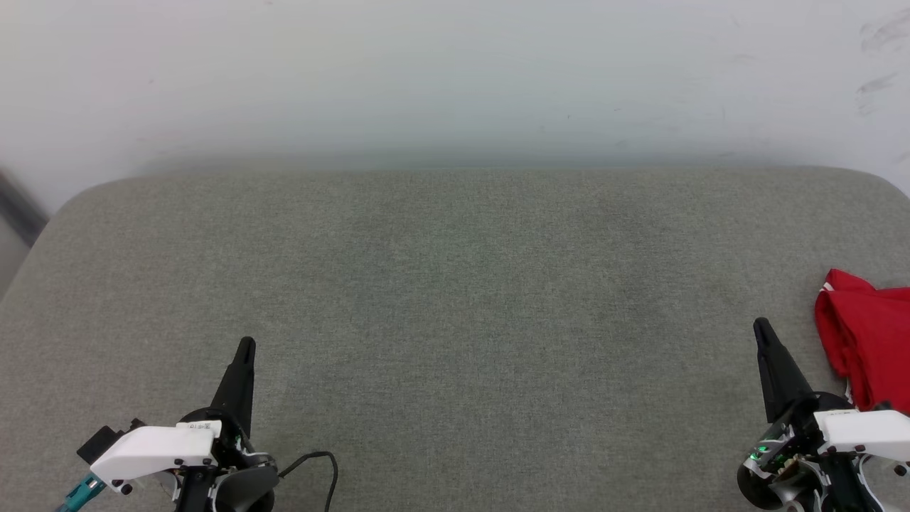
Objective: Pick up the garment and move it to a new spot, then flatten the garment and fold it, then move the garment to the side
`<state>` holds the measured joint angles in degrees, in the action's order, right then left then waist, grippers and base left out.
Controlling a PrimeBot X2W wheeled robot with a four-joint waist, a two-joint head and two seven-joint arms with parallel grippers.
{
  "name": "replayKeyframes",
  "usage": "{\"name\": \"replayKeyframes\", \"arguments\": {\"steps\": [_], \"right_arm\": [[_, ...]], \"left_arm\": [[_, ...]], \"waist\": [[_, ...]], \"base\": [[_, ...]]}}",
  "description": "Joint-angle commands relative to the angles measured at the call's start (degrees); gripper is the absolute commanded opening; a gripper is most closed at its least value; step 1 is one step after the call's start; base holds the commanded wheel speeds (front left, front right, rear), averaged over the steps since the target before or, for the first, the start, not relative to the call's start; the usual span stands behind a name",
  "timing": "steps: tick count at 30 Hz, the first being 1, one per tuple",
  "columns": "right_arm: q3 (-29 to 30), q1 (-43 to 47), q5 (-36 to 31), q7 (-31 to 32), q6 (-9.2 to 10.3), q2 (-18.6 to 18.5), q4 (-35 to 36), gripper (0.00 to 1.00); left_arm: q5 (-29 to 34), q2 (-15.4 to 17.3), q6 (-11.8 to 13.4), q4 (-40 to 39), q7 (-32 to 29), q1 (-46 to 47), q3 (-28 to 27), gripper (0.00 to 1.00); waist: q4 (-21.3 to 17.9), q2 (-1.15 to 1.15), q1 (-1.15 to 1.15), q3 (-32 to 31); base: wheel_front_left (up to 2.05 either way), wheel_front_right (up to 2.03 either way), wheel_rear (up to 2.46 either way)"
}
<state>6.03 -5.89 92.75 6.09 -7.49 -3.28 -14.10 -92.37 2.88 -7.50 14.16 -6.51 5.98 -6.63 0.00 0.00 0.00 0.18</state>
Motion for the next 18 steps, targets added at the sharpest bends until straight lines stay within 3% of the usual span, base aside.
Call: {"name": "replayKeyframes", "arguments": {"steps": [1, 18], "right_arm": [[0.08, -0.65, 0.06, 0.12, 0.0, 0.08, -0.05, 0.0], [0.19, -0.66, -0.1, 0.23, 0.0, 0.19, -0.05, 0.0]], "left_arm": [[-0.04, -0.11, -0.14, -0.17, -0.25, 0.49, -0.14, 0.0], [-0.06, -0.11, -0.14, -0.17, -0.23, 0.46, -0.12, 0.0]], "waist": [[0.0, 0.0, 0.0, 0.0], [0.0, 0.0, 0.0, 0.0]], "base": [[0.0, 0.0, 0.0], [0.0, 0.0, 0.0]]}}
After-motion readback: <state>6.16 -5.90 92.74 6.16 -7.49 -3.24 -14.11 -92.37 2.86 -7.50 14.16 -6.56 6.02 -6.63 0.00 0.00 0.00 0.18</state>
